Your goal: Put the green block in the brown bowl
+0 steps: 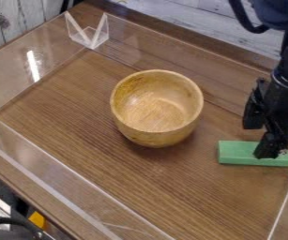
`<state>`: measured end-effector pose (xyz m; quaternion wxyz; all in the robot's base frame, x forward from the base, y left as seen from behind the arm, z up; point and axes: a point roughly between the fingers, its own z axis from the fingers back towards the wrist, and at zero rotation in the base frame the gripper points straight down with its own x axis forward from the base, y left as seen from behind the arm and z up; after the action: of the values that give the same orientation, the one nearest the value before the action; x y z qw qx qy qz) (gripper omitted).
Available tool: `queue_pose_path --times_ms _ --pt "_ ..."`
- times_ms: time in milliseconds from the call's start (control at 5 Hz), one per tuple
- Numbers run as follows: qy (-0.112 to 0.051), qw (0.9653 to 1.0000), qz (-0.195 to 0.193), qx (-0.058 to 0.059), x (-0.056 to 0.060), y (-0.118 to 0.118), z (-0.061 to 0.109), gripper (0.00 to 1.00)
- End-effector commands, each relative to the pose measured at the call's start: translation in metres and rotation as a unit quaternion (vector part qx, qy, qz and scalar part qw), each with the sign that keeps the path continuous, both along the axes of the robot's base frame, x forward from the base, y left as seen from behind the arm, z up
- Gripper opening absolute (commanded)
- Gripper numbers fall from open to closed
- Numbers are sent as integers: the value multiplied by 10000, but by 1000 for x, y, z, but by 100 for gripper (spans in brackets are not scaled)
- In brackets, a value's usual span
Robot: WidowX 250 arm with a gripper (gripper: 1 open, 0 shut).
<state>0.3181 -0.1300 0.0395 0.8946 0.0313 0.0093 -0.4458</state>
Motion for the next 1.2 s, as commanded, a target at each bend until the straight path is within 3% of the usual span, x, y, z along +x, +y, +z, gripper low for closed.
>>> queue_pose_path --times_ms 0,1000 --pt "-235 9995 -193 -78 3 -6 8 100" --pt "-395 9980 -426 -260 2 -7 3 100"
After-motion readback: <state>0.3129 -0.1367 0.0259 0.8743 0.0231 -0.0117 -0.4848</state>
